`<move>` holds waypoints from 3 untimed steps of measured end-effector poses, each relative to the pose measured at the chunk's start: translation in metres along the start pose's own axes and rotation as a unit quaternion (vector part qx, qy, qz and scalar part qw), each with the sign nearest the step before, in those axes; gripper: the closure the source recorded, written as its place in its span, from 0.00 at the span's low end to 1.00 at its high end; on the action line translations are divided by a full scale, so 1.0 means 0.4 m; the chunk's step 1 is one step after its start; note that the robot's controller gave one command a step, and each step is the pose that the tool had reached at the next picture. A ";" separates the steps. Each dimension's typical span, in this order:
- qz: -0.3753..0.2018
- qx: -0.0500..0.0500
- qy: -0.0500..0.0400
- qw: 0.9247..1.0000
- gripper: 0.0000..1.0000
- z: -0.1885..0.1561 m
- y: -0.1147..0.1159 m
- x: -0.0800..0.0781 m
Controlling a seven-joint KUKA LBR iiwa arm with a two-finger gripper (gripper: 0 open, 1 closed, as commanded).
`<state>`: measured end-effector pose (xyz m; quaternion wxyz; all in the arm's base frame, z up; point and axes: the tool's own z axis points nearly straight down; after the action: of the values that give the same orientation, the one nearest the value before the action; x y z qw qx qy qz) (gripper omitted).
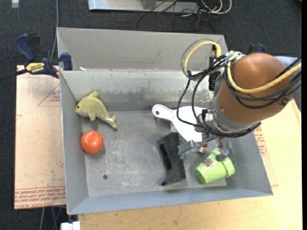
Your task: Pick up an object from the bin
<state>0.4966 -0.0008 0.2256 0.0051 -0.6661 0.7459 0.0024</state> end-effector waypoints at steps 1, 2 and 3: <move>-0.223 0.001 -0.002 0.975 0.00 0.009 -0.029 -0.080; -0.237 -0.001 -0.005 0.971 0.00 0.390 -0.029 -0.055; -0.323 0.000 -0.007 0.946 0.00 0.315 -0.061 0.002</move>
Offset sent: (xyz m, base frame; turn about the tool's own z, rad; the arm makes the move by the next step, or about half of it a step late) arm 0.0146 0.0289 -0.0026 -0.4514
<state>0.5214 -0.0030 0.0996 0.0109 -0.8713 0.4907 0.0052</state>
